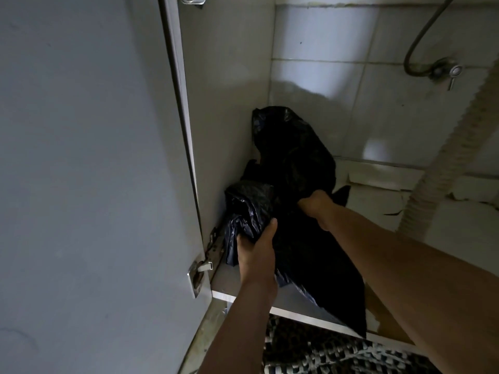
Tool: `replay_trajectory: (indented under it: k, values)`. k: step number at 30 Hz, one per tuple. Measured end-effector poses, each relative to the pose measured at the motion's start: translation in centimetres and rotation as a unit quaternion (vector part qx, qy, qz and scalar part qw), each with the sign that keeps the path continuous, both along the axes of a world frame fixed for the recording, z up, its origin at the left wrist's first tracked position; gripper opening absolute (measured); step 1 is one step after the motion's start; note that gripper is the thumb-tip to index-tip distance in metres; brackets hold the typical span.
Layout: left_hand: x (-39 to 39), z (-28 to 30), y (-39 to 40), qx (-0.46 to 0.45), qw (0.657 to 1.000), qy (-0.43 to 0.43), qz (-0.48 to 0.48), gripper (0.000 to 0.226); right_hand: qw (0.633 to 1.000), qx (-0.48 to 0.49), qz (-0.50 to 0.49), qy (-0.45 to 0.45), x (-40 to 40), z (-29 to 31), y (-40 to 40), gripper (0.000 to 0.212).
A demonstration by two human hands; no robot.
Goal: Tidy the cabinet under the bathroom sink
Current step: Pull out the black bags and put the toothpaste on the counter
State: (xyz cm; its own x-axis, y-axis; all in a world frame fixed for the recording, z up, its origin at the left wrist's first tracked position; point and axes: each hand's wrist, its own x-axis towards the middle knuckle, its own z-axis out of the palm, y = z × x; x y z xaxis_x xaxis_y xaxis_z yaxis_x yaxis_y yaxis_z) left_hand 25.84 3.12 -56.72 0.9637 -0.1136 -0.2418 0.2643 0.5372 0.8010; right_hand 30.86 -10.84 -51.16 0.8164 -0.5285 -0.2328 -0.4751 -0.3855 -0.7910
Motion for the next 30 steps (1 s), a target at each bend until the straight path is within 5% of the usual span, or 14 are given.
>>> replay_trajectory:
  k: [4, 11, 14, 17, 21, 26, 30]
  values:
    - [-0.6, 0.6, -0.2, 0.034, 0.999, -0.001, 0.023, 0.065, 0.997, -0.05, -0.012, -0.059, -1.6, 1.1, 0.8, 0.045]
    - [-5.7, 3.5, -0.8, 0.059, 0.993, 0.029, 0.094, 0.034, 0.99, 0.032, -0.048, -0.126, -9.1, 4.6, 0.7, 0.013]
    - [-7.8, 5.5, -0.5, 0.067, 0.992, 0.038, 0.102, 0.033, 0.981, 0.114, -0.033, -0.152, -12.3, 5.5, 1.0, 0.022]
    - [-10.7, 7.6, 0.3, 0.122, 0.986, 0.034, 0.107, 0.04, 0.97, 0.168, -0.043, -0.169, -15.0, 4.7, 1.3, 0.055]
    - [-15.4, 11.1, 3.0, 0.144, 0.979, 0.04, 0.14, 0.038, 0.956, 0.233, -0.002, -0.18, -21.2, 6.8, 4.5, 0.026]
    - [-22.6, 13.5, 8.0, 0.244, 0.953, 0.034, 0.179, 0.022, 0.957, 0.246, 0.084, -0.126, -26.8, 6.8, 9.3, 0.037]
    - [-27.7, 14.0, 11.9, 0.342, 0.924, 0.037, 0.168, 0.035, 0.951, 0.256, 0.152, -0.085, -31.0, 4.5, 12.2, 0.039]
